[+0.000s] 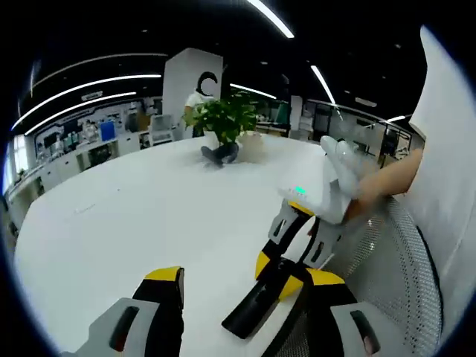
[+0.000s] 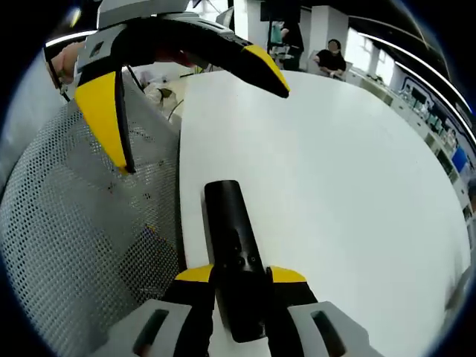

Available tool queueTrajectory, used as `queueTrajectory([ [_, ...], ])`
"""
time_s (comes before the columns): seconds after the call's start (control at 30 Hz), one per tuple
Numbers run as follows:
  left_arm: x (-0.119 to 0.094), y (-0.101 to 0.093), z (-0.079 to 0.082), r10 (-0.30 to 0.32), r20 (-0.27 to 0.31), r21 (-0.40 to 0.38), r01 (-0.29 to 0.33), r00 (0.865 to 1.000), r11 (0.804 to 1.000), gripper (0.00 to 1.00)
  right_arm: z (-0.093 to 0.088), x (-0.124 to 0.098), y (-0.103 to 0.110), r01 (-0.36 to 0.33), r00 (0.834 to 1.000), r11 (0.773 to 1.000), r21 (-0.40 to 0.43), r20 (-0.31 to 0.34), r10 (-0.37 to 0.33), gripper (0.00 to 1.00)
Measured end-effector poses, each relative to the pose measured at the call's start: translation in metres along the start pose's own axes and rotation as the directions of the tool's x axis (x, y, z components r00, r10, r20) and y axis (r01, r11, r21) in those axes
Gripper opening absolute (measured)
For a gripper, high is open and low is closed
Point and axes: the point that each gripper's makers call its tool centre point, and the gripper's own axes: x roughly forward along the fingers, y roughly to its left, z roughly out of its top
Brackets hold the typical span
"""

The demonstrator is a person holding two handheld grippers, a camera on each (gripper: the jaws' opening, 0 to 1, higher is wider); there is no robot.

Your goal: Press the specified remote control buttons in sequence, fully releasing each button before pressing the next.

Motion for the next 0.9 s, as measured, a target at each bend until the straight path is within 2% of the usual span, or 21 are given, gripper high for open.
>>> queueTrajectory([
  [0.17, -0.016, 0.009, 0.008, 0.044, 0.071, -0.070, -0.039, 0.996, 0.997, 0.71, 0.000, -0.001, -0.001, -0.008, 1.000, 1.000, -0.008, -0.015, 0.008, 0.23],
  [0.23, -0.022, 0.012, 0.014, 0.067, 0.106, -0.101, -0.056, 0.992, 0.993, 0.73, -0.001, -0.001, -0.003, -0.009, 1.000, 1.000, -0.023, -0.026, 0.009, 0.22],
  [0.33, -0.031, 0.017, 0.025, 0.101, 0.179, -0.149, -0.074, 0.979, 0.986, 0.80, -0.002, -0.002, -0.007, -0.010, 0.999, 0.999, -0.037, -0.045, 0.009, 0.22],
  [0.43, -0.037, 0.021, 0.026, 0.125, 0.182, -0.141, -0.100, 0.975, 0.985, 0.85, -0.003, -0.004, -0.011, -0.008, 0.998, 0.999, -0.045, -0.058, 0.005, 0.21],
  [0.7, -0.043, 0.024, 0.030, 0.147, 0.202, -0.146, -0.119, 0.968, 0.982, 0.92, -0.007, -0.007, -0.027, -0.007, 0.996, 0.998, -0.067, -0.093, 0.001, 0.21],
  [0.9, -0.044, 0.025, 0.032, 0.155, 0.208, -0.147, -0.125, 0.966, 0.981, 0.94, -0.008, -0.008, -0.035, -0.004, 0.994, 0.998, -0.066, -0.106, -0.004, 0.21],
])
